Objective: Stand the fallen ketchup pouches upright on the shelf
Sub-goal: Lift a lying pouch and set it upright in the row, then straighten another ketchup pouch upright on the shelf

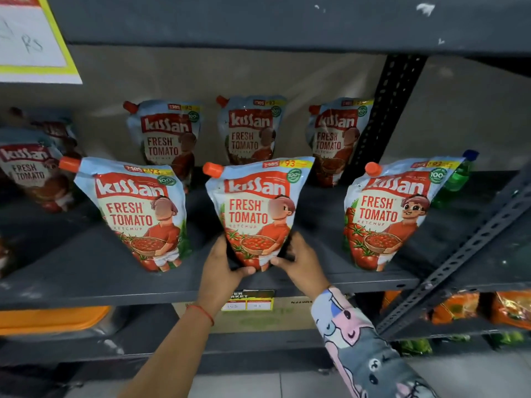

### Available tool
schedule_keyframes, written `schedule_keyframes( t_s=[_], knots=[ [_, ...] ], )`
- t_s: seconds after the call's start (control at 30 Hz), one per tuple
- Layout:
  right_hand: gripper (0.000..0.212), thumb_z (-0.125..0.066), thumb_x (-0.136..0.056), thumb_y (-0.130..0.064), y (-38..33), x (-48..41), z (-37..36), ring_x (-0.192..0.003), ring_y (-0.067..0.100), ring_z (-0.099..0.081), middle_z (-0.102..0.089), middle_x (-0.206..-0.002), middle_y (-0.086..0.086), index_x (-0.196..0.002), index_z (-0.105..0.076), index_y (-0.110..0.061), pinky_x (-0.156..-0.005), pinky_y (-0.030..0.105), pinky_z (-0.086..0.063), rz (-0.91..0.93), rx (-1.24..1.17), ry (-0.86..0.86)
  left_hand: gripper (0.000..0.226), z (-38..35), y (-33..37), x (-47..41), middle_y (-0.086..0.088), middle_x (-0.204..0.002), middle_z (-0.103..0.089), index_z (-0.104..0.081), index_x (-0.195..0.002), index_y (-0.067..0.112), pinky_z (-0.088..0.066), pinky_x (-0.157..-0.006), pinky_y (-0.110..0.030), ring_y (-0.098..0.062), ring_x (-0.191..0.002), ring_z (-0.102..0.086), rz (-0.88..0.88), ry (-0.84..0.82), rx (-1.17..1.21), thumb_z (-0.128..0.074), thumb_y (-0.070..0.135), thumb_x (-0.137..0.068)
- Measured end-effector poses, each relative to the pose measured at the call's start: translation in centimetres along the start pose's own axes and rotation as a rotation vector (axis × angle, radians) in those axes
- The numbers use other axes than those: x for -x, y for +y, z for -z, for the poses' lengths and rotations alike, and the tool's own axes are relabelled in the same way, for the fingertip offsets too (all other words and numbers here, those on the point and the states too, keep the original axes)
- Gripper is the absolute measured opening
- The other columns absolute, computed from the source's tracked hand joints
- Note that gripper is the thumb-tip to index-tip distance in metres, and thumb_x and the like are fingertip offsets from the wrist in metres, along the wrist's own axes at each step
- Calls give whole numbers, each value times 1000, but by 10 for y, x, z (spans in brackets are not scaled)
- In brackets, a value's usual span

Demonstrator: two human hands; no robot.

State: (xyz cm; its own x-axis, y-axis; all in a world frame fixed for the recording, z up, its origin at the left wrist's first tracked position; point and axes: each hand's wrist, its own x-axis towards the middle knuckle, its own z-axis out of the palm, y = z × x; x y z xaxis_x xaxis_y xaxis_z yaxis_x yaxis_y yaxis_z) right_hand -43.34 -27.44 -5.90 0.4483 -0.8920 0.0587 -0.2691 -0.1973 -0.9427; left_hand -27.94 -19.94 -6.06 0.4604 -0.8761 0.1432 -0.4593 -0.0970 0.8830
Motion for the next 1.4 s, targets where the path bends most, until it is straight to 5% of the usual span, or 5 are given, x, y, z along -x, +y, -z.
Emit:
schedule_keyframes(
  t_s=[0.27,0.43,0.57,0.83,1.4],
  knots=[
    [59,-71,-72,-1,-5,11,10,-113,25,-54,-57,-114,5,-122,-41,-9,-96,41,-46,-46,-1,37,85,-10,8,1,-2,-133,-51,-35,-133,17,-37,-98,-31,-17,-123,-44,-22,-67,13,-80,15,-61],
    [58,-77,-68,-13,-11,70,-30,-100,22,-53,-48,-118,13,-119,-49,-11,-85,26,-44,11,179,548,66,34,-21,47,-2,-115,-54,-47,-122,14,-41,-91,-34,-23,-111,-52,53,290,57,-79,22,-65],
    [52,-73,-75,-16,-37,73,-89,-92,0,-53,-46,-122,8,-121,-48,-15,-84,2,-37,171,118,209,76,101,-55,46,-17,-126,-50,-41,-126,9,-38,-93,-35,-33,-117,-48,129,526,-2,-80,21,-61],
    [93,-77,-67,-6,-71,-22,-143,-119,9,-37,-37,-126,-7,-138,-17,-14,-94,25,-34,3,-46,-242,89,165,-77,-28,8,-125,-46,-33,-134,17,-34,-93,-28,-14,-119,-43,114,-143,87,-82,14,-60],
    [63,-71,-73,-35,-78,-14,-180,-116,33,-49,-60,-123,13,-124,-41,-13,-102,45,-34,52,398,-126,86,187,-97,-23,0,-134,-49,-32,-134,23,-36,-98,-32,-14,-119,-43,96,-142,48,-79,14,-63]
  ],
)
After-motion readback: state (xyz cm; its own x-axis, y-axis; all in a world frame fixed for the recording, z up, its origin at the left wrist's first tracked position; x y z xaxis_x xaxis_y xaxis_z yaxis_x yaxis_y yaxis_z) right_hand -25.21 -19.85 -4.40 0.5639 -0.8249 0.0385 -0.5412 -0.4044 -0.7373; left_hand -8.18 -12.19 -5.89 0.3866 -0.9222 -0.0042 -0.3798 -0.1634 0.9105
